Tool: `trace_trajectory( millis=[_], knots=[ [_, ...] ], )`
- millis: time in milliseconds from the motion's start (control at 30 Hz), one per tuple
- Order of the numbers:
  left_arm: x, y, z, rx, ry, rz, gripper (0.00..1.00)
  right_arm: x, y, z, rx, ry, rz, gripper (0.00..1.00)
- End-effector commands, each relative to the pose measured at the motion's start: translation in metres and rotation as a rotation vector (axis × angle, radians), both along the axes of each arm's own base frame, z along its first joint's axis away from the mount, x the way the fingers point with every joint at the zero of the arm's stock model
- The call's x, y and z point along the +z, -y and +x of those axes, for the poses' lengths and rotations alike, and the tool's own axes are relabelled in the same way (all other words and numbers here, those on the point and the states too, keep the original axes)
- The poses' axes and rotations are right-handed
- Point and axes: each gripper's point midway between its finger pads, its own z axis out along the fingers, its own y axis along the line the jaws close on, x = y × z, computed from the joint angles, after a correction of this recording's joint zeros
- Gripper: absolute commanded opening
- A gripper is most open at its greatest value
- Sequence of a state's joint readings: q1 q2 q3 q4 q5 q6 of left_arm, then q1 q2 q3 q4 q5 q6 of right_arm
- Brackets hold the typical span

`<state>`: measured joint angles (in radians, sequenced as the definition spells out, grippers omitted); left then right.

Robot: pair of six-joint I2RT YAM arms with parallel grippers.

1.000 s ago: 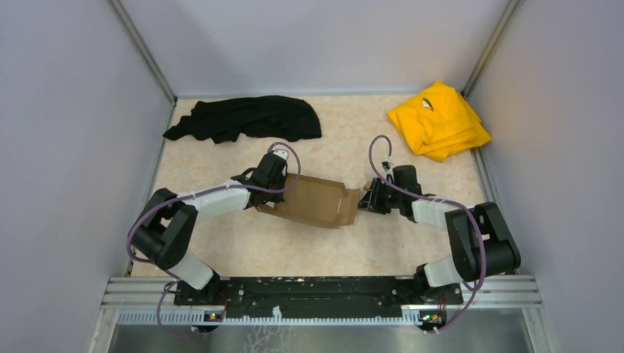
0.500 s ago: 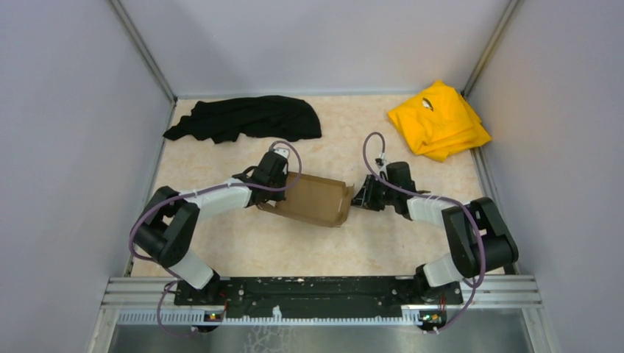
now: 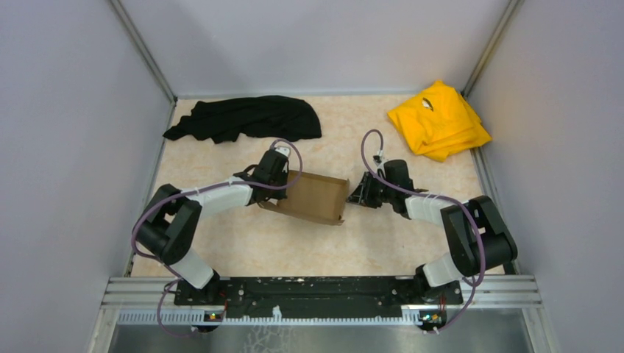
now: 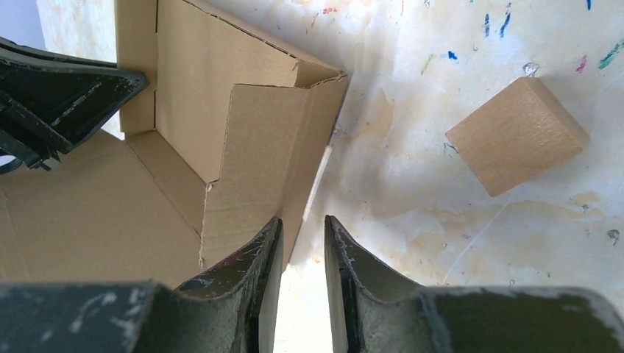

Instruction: Fold the paper box

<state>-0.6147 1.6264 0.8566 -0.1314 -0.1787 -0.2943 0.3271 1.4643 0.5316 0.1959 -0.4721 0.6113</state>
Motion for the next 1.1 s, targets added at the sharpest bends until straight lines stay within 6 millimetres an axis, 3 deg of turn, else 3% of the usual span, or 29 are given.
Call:
trace_trajectory(
  millis=[0,500,1067],
  knots=[
    [-0.026,-0.001,-0.019,-0.036,-0.111,0.022,0.0,0.023,-0.011,0.019,0.006,0.091,0.037,0.28],
    [-0.034,0.0,-0.022,-0.048,-0.136,0.025,0.0,0.026,-0.012,0.021,-0.001,0.104,0.051,0.31],
    [-0.035,0.004,-0.023,-0.064,-0.149,0.014,0.0,0.012,-0.019,0.022,0.013,0.077,0.016,0.35]
  ],
)
